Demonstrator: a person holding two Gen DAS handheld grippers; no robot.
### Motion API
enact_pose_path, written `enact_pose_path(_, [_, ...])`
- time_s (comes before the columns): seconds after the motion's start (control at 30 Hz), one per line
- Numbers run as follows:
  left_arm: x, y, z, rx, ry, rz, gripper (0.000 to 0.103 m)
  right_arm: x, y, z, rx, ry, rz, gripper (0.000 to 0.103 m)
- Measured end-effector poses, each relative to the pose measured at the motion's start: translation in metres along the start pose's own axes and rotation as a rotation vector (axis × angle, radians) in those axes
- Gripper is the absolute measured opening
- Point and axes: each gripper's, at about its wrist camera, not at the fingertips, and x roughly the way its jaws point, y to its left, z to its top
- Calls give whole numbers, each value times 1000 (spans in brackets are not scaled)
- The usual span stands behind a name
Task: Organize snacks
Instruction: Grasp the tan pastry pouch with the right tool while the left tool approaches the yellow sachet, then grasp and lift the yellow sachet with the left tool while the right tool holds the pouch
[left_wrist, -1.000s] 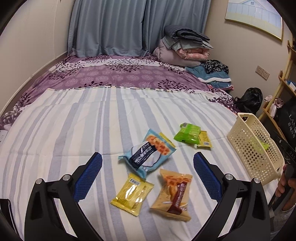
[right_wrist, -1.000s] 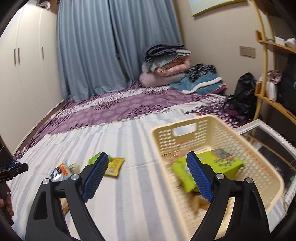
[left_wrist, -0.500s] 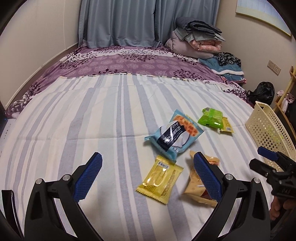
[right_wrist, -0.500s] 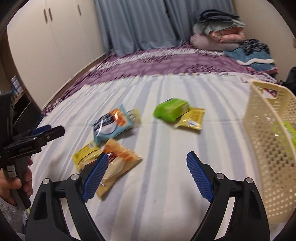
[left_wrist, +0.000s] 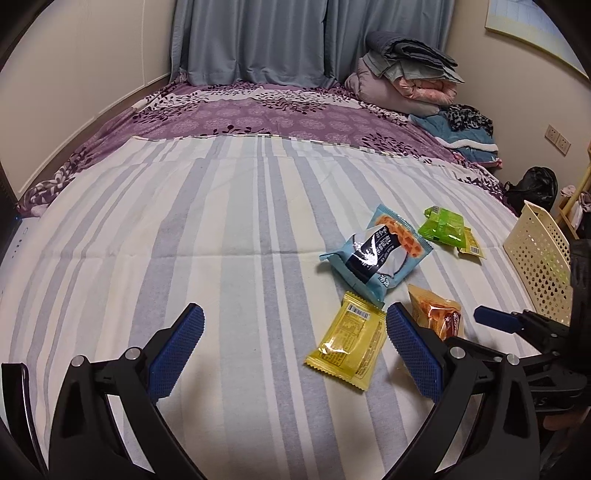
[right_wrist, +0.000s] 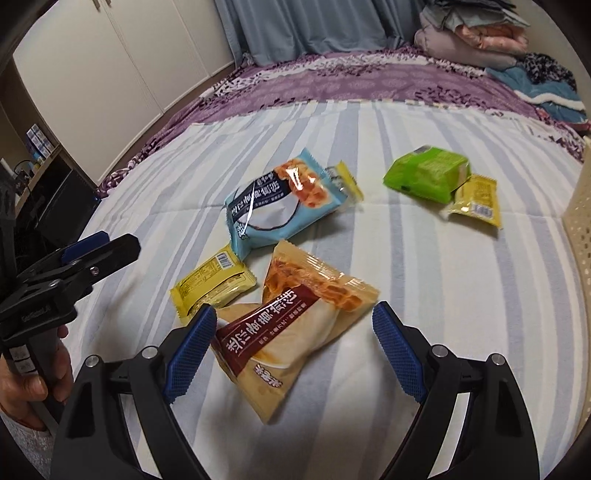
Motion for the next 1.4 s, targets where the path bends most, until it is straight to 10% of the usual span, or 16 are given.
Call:
enact_pose_path(0.3, [-2, 5, -1, -4, -1, 16, 100, 21, 10, 1, -57, 28, -55, 84])
enact_pose_path(0.6, [10, -9, -4, 27, 29, -2, 100, 11, -14, 2, -65, 13, -75, 45])
enact_pose_path(1.07, [47, -44, -20, 149, 122, -33, 99, -8, -46, -2, -18, -28, -106, 45])
enact_pose_path(1.4, [65, -52, -27, 210, 170, -3, 73, -10, -50, -5, -10, -34, -88, 45])
